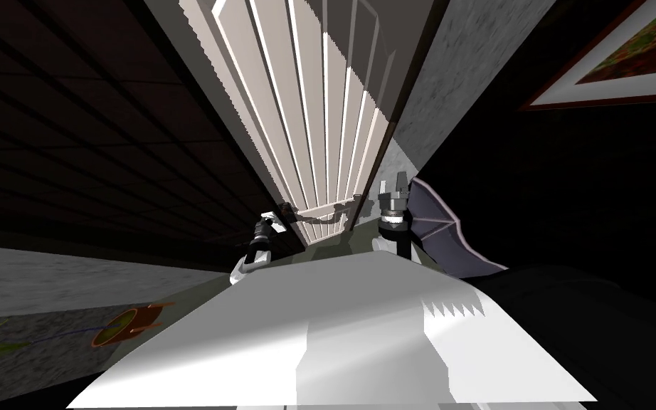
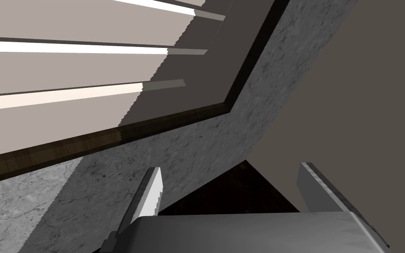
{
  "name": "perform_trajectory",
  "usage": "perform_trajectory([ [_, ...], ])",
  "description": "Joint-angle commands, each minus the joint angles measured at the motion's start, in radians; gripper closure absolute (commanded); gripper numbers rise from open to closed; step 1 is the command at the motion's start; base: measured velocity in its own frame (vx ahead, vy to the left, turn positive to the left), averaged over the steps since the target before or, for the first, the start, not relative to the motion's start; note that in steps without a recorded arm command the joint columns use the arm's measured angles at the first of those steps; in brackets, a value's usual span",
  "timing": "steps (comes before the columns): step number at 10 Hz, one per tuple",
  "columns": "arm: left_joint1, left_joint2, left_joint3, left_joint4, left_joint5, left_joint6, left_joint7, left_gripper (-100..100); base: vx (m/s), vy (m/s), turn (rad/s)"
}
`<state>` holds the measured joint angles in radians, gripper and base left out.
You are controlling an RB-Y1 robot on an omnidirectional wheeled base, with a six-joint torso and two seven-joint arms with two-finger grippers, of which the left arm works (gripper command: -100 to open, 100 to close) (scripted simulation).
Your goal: Pull the door open
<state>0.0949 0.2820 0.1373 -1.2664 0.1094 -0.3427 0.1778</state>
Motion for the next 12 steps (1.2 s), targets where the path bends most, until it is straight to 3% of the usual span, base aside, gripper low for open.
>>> perform_trajectory([
  [1,0.002,0.001,0.002,0.001,0.001,0.001,0.0,100,-0.013,-0.002,0.005],
  [5,0.033,0.022,0.011,0.007,0.005,-0.001,0.01,100,-0.128,0.044,0.042],
  [6,0.033,0.017,-0.003,-0.009,0.003,-0.003,0.013,-100,-0.189,-0.004,-0.044],
  [11,0.052,0.023,-0.052,-0.065,0.0,-0.003,0.035,-100,-0.196,-0.065,-0.047],
  [12,0.049,0.023,-0.046,-0.055,0.001,-0.004,0.032,-100,-0.096,-0.018,-0.007],
])
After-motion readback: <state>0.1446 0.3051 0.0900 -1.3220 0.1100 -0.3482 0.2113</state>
